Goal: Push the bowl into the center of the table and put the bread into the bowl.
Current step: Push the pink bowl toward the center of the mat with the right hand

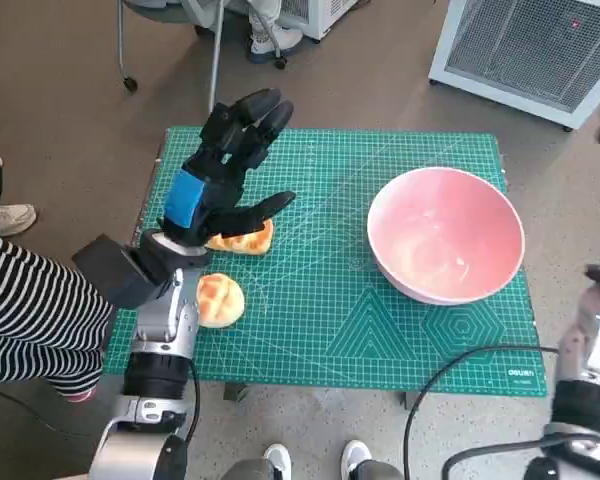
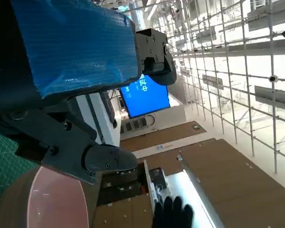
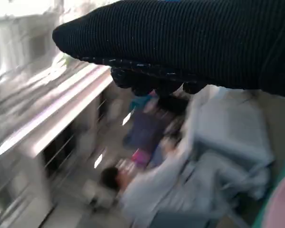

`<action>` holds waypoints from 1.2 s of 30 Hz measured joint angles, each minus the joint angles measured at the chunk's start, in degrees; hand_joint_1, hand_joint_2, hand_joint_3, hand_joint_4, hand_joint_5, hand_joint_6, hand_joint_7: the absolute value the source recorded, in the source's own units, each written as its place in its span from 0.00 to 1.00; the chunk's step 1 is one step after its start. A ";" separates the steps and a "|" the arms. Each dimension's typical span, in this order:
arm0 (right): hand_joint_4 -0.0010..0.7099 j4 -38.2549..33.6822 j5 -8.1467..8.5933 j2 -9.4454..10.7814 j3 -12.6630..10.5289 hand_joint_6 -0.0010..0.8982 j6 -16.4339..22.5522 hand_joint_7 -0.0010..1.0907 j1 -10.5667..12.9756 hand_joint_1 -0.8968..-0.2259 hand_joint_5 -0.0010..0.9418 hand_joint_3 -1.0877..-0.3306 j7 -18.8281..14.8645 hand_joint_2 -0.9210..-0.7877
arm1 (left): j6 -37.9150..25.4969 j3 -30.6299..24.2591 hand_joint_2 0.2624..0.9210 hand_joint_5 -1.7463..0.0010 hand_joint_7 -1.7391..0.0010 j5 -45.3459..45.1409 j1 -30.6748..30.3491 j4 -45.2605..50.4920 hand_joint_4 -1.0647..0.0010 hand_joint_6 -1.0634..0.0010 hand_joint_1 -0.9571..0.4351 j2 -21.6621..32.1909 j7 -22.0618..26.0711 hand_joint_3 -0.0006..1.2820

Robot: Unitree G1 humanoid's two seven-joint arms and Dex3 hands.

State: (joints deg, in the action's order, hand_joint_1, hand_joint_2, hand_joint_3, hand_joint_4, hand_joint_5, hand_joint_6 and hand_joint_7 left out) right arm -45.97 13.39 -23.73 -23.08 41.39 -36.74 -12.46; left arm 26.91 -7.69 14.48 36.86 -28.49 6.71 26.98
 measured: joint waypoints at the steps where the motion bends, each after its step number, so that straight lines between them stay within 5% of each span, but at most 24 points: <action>1: 0.13 -1.91 0.09 -0.38 -0.45 0.00 0.04 0.42 -0.45 0.33 0.00 0.37 0.20 0.00 | 0.00 -0.05 0.82 0.93 0.60 0.01 0.00 -0.12 0.81 1.00 0.57 0.00 0.00 0.29; 9: 0.04 -13.24 1.00 -1.20 -2.24 0.00 -0.84 0.34 -3.84 0.44 0.00 0.31 0.57 0.00 | 0.06 -0.08 0.82 0.93 0.59 0.01 0.24 -0.99 0.80 1.00 0.57 -0.02 0.00 0.29; 19: 0.05 -22.56 0.92 -1.07 -2.87 0.00 -7.20 0.32 -5.59 0.46 0.01 0.28 1.67 0.00 | 0.09 -0.15 0.82 0.93 0.59 0.16 0.39 -1.33 0.80 1.00 0.56 0.03 0.29 0.29; 36: 0.07 -26.79 -0.12 3.45 -1.26 0.01 -13.32 0.30 -7.95 0.46 0.01 0.25 1.83 0.00 | 0.07 -0.23 0.82 0.93 0.59 1.38 0.30 -0.09 0.80 1.00 0.57 1.10 0.90 0.28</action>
State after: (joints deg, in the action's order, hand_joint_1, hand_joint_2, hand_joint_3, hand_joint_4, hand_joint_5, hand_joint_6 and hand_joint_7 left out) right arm -72.77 13.27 -20.28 -24.35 28.06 -44.69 -10.63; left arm 26.99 -7.92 15.87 37.16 -28.58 7.81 27.88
